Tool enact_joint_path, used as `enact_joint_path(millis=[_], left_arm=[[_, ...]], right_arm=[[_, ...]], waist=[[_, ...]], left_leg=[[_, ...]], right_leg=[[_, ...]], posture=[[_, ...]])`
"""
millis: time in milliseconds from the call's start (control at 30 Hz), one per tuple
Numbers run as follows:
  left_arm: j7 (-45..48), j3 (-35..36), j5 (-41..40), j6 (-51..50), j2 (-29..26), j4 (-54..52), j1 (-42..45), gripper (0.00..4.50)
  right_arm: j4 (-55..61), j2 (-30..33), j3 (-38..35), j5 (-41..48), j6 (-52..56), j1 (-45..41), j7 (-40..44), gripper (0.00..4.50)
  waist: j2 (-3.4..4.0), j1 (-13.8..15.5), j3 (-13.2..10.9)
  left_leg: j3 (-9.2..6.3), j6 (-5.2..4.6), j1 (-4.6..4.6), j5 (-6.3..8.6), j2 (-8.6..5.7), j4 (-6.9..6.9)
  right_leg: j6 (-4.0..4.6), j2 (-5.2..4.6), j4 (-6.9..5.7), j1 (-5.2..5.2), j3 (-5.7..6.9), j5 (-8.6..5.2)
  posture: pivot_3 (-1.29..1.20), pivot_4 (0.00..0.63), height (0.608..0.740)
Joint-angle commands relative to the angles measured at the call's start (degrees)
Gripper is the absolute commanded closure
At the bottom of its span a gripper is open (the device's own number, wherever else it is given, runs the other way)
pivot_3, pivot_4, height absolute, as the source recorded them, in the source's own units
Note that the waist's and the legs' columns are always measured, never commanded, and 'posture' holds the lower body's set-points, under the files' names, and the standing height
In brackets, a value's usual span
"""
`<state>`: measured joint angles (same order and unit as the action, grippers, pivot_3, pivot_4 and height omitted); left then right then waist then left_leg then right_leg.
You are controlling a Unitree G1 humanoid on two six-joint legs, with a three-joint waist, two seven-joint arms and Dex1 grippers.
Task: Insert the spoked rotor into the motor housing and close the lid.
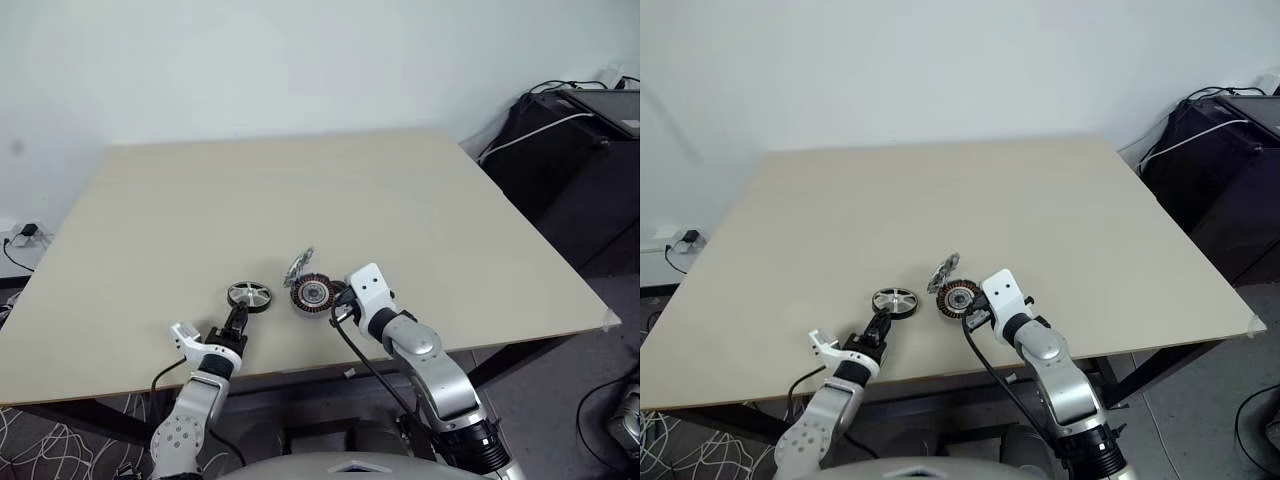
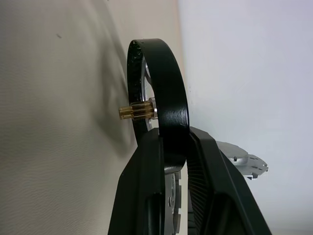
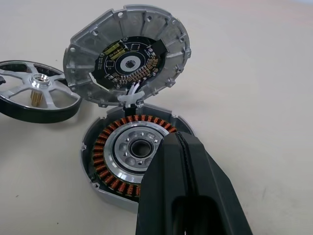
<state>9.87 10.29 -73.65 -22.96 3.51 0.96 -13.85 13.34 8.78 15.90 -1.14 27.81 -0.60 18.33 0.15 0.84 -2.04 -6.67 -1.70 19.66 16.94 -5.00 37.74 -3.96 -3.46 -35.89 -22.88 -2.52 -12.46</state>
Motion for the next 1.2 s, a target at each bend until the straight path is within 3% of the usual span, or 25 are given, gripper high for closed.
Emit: enact_joint_path(millis=[33,233,333,600,900,1200], left_arm=[[-0.11,0.47,0.13,0.79,6.13,-0.2,1.1,4.17],[3.65,1.17,-0.83,2.7,6.34,-2.61,0.38,4.17],[10.32,-0.41,-0.7,2.25,4.78,-5.62,-0.01,4.17],[20.26,-3.93,-3.17,-5.46,0.94,-9.38,1.29,4.17],[20.99,-6.92,-3.47,-17.38,-1.44,-5.8,6.66,4.17],[15.23,-7.05,-0.11,-24.43,-1.62,-0.16,10.08,4.17]], right_arm=[[2.34,-0.25,-0.52,0.35,-0.56,-0.28,-0.53,4.5],[2.38,-0.31,-0.64,0.35,-0.6,-0.15,-0.67,4.5],[1.73,-0.16,-1.2,0.46,-1.29,0.31,-0.81,4.5],[1.25,-0.35,-3.14,1.01,-2.32,2.12,-2.07,4.5],[1.36,-1.91,-4.21,2.17,-5.01,2.43,-2.88,4.5],[1.54,-2.44,-3.65,2.53,-6.25,2.55,-2.58,4.5]], waist=[[0.0,0.0,0.0],[-0.01,-0.09,0.0],[-0.03,-0.04,-0.02],[-0.03,-0.09,-0.03],[-0.02,-0.17,-0.03],[-0.02,-0.12,-0.03]], left_leg=[[0.0,0.0,0.0,0.0,0.0,0.0],[0.0,0.0,0.0,0.0,0.0,0.0],[0.0,0.0,0.05,0.0,0.0,-0.01],[0.02,-0.03,0.06,0.01,-0.01,0.0],[0.01,-0.21,0.03,-0.1,0.01,0.0],[-0.01,-0.26,0.04,-0.15,0.01,-0.02]], right_leg=[[0.0,0.0,0.0,0.0,0.0,0.0],[0.0,0.0,0.0,-0.01,-0.01,0.0],[0.01,0.0,0.01,-0.04,0.0,0.0],[0.01,0.0,0.04,-0.03,-0.01,-0.01],[0.0,0.05,0.02,-0.03,-0.02,0.0],[-0.03,0.05,0.01,-0.05,-0.02,0.02]], posture=[[0.0,0.0,0.74],[0.0,0.0,0.74],[0.0,0.0,0.74],[0.0,0.0,0.74],[0.0,0.0,0.74],[0.0,0.0,0.74]])
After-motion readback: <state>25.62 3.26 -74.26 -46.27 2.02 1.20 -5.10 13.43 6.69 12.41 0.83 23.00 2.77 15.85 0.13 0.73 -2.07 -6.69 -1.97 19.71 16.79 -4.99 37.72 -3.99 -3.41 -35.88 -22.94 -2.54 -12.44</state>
